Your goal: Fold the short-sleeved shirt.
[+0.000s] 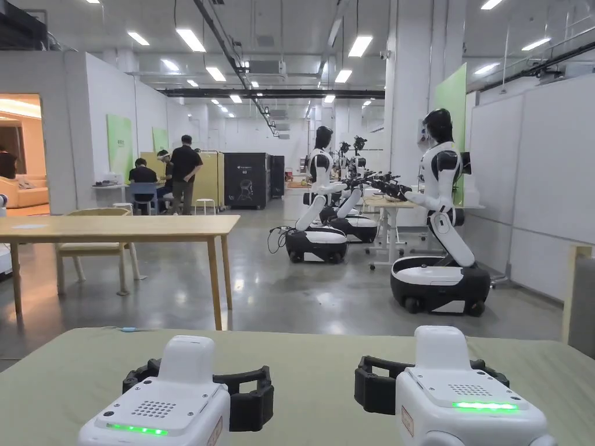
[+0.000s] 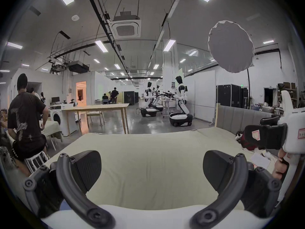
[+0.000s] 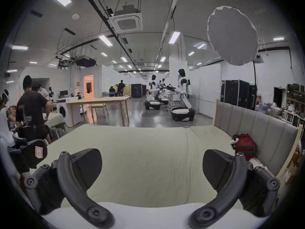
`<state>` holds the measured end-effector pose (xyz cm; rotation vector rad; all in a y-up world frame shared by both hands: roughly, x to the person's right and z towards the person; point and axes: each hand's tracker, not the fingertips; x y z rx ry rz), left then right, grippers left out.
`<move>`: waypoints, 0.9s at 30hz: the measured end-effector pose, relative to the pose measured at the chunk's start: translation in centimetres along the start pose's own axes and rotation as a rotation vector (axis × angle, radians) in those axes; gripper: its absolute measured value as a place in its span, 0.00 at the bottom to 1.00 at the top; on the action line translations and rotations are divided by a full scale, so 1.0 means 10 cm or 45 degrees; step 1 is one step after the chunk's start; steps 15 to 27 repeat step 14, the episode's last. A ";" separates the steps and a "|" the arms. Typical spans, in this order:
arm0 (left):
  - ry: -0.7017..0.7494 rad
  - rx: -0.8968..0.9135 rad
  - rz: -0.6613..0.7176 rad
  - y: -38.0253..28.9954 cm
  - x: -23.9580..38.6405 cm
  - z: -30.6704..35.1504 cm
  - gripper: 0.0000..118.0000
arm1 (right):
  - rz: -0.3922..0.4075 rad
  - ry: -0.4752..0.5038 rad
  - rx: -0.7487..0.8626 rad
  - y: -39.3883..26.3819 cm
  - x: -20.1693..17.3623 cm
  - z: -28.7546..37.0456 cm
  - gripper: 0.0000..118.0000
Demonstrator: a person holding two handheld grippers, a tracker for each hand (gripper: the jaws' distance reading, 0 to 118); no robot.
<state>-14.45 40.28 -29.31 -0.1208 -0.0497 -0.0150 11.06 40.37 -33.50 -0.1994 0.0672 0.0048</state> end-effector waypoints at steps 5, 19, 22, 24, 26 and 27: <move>0.003 0.002 0.003 0.00 0.00 0.01 1.00 | 0.013 0.004 0.015 -0.05 0.02 -0.03 1.00; -0.002 0.003 0.012 0.02 0.00 0.00 1.00 | 0.018 -0.061 0.111 -0.07 -0.03 0.11 1.00; -0.002 0.003 0.012 0.02 0.00 0.00 1.00 | 0.018 -0.061 0.111 -0.07 -0.03 0.11 1.00; -0.002 0.003 0.012 0.02 0.00 0.00 1.00 | 0.018 -0.061 0.111 -0.07 -0.03 0.11 1.00; -0.002 0.003 0.012 0.02 0.00 0.00 1.00 | 0.018 -0.061 0.111 -0.07 -0.03 0.11 1.00; -0.002 0.003 0.012 0.02 0.00 0.00 1.00 | 0.018 -0.061 0.111 -0.07 -0.03 0.11 1.00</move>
